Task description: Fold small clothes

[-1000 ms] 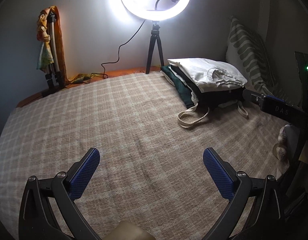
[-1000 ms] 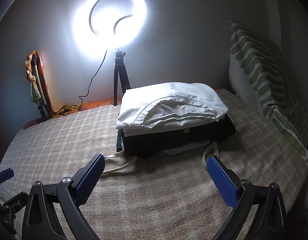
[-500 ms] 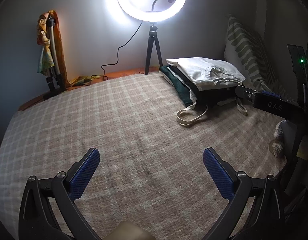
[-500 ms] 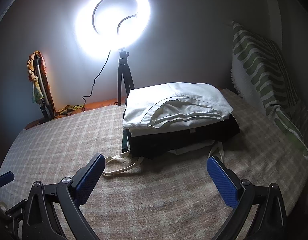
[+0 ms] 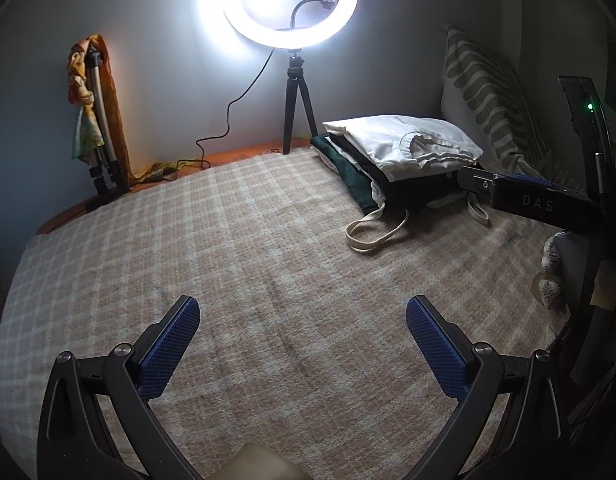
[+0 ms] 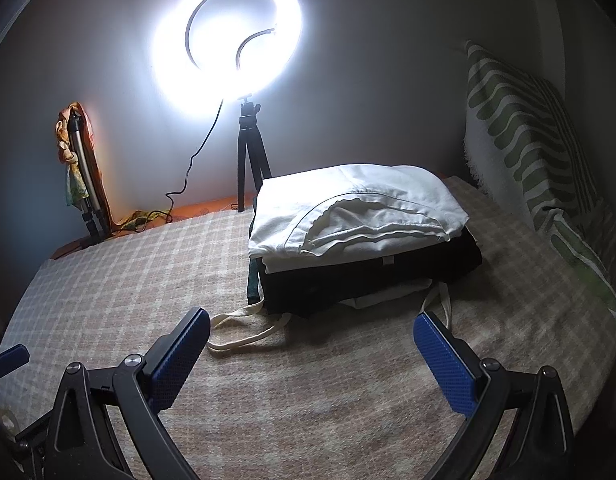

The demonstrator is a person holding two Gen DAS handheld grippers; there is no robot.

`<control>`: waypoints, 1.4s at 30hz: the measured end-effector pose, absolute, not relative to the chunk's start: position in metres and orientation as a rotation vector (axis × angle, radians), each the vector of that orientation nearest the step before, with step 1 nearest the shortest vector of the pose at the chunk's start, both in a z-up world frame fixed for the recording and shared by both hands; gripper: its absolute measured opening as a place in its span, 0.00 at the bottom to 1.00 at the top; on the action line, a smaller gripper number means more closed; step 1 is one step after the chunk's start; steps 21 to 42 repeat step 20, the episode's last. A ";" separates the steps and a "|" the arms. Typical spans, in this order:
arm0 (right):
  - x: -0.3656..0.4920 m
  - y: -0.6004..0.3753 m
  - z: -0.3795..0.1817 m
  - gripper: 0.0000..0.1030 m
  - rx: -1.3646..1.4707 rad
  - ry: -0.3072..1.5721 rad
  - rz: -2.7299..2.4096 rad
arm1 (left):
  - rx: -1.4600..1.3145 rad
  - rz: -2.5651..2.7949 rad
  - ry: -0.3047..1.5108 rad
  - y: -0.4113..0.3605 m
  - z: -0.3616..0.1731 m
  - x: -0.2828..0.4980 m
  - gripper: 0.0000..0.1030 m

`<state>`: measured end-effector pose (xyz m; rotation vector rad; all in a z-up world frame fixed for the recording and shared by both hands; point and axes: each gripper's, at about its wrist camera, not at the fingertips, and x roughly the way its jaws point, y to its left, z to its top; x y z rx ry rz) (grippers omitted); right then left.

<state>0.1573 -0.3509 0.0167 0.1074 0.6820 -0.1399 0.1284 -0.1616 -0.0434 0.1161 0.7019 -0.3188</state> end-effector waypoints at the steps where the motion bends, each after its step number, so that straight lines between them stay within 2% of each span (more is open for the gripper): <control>1: 0.157 -0.351 0.017 1.00 0.108 0.681 -0.140 | 0.116 -0.318 0.701 -0.162 -0.043 0.128 1.00; 42: 0.158 -0.346 0.015 1.00 0.104 0.689 -0.131 | 0.101 -0.315 0.706 -0.157 -0.043 0.127 1.00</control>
